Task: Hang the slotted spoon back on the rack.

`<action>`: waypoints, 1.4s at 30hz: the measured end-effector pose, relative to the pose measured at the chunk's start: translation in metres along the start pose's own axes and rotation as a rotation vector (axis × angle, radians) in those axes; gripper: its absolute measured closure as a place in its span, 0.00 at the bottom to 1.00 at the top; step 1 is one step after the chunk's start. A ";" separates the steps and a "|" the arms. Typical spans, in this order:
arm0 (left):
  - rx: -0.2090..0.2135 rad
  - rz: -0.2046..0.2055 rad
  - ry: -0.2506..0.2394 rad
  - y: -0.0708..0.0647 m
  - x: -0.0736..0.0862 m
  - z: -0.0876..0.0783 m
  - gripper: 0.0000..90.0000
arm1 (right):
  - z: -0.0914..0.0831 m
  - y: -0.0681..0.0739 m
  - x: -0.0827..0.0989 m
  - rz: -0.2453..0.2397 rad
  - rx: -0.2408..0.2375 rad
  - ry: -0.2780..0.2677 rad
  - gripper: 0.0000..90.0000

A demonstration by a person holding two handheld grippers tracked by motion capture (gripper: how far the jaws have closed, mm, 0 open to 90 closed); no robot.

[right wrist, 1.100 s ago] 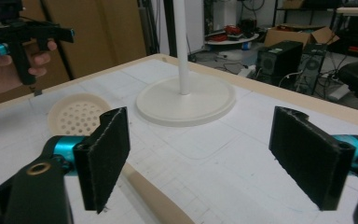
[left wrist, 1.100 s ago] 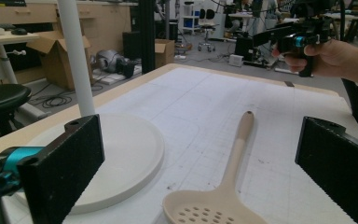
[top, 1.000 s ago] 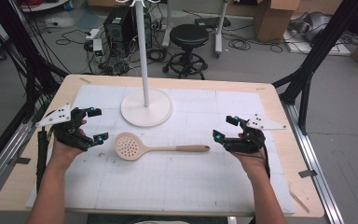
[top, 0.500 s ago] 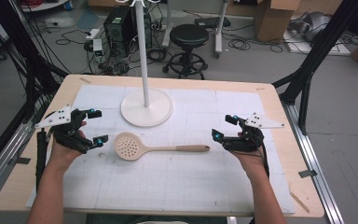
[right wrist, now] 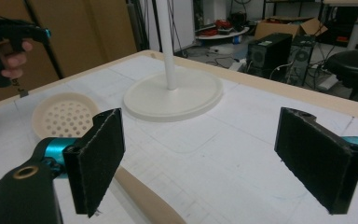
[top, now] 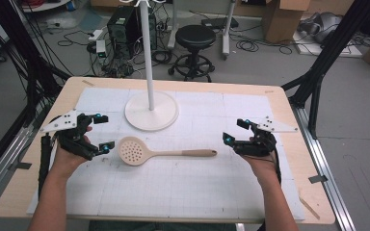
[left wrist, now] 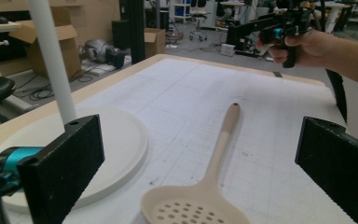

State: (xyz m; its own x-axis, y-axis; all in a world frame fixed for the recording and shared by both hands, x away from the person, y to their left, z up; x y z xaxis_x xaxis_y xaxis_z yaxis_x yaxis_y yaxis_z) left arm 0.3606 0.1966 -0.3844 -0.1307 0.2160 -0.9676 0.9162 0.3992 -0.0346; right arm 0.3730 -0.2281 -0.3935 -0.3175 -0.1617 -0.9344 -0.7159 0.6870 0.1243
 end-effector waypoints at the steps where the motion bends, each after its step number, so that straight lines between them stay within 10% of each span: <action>1: 0.006 0.006 -0.001 -0.002 -0.003 0.001 0.02 | -0.001 -0.001 0.001 0.003 0.002 0.002 0.16; 7: 0.047 0.012 0.025 -0.004 -0.014 0.017 0.02 | -0.007 -0.010 -0.002 0.008 0.029 -0.014 0.16; 22: 0.135 0.078 0.269 -0.018 -0.028 0.096 0.02 | -0.005 -0.010 0.000 0.001 0.035 0.000 0.16; 42: 0.165 0.131 0.559 -0.030 0.002 0.174 0.13 | -0.005 -0.010 0.000 0.002 0.037 0.002 0.16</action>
State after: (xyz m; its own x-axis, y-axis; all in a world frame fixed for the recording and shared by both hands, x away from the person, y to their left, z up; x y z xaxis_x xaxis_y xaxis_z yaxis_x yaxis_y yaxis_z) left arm 0.3984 0.0302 -0.4282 -0.1506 0.7082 -0.6897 0.9791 0.2031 -0.0053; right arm 0.3774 -0.2386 -0.3934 -0.3204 -0.1615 -0.9334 -0.6920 0.7128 0.1142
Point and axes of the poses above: each handheld gripper's, and its own axes: z roughly forward along the jaws, x roughly out of its underside, y roughly to its left, the point moved 7 cm from there along z, roughly forward along the jaws, and after that the axes turned 5 degrees about y, right-handed, at the moved point
